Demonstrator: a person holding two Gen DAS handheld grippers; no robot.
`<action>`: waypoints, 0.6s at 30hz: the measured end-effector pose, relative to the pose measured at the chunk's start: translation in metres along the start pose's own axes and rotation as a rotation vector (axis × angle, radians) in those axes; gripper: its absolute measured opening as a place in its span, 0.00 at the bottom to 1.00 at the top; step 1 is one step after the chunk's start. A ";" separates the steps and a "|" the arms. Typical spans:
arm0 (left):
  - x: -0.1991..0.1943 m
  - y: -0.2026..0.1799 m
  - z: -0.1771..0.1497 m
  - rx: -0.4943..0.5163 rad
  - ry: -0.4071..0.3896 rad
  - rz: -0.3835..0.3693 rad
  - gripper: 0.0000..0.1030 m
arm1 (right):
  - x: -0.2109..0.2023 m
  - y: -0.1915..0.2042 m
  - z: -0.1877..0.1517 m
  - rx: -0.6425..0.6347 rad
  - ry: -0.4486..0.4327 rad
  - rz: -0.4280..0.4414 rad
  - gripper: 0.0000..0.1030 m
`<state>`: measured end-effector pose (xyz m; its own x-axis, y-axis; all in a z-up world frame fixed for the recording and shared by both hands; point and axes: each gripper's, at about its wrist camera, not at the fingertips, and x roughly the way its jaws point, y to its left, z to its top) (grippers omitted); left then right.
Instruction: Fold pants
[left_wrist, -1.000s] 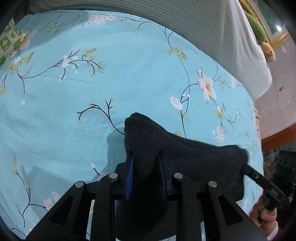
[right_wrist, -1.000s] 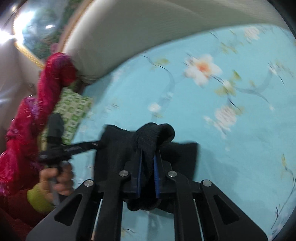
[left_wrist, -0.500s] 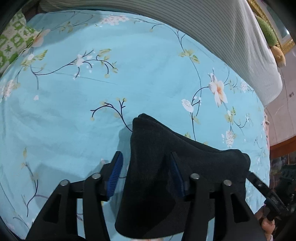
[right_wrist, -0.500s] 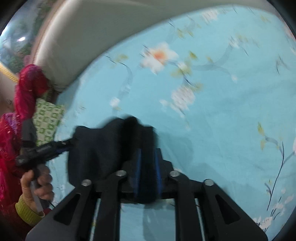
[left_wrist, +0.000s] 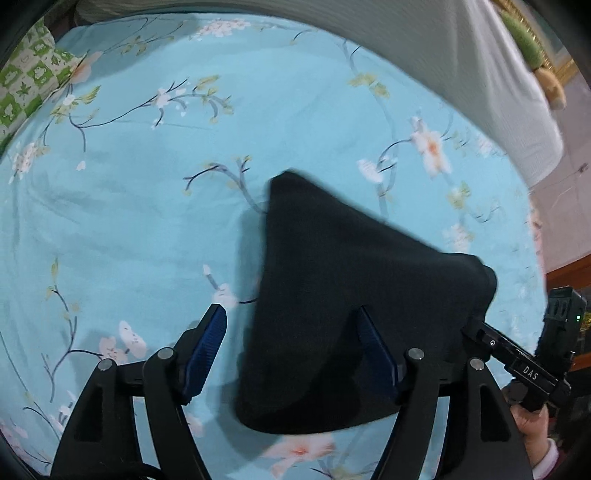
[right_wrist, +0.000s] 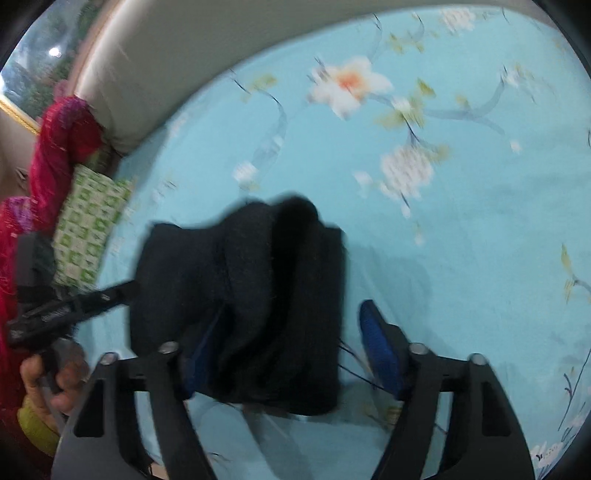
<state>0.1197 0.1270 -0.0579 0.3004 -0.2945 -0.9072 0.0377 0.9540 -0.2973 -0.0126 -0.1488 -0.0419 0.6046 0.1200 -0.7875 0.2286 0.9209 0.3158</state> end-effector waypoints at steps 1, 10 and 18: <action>0.004 0.003 -0.001 -0.002 0.010 -0.007 0.73 | 0.004 -0.009 -0.004 0.004 0.008 -0.015 0.66; 0.024 0.025 -0.006 -0.070 0.052 -0.070 0.73 | 0.004 -0.019 -0.007 0.045 0.011 0.072 0.58; 0.030 0.021 -0.004 -0.067 0.071 -0.112 0.60 | 0.010 -0.023 -0.010 0.069 0.016 0.112 0.57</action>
<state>0.1261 0.1382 -0.0924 0.2295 -0.4046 -0.8852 0.0027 0.9098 -0.4151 -0.0191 -0.1649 -0.0622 0.6168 0.2273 -0.7536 0.2126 0.8737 0.4375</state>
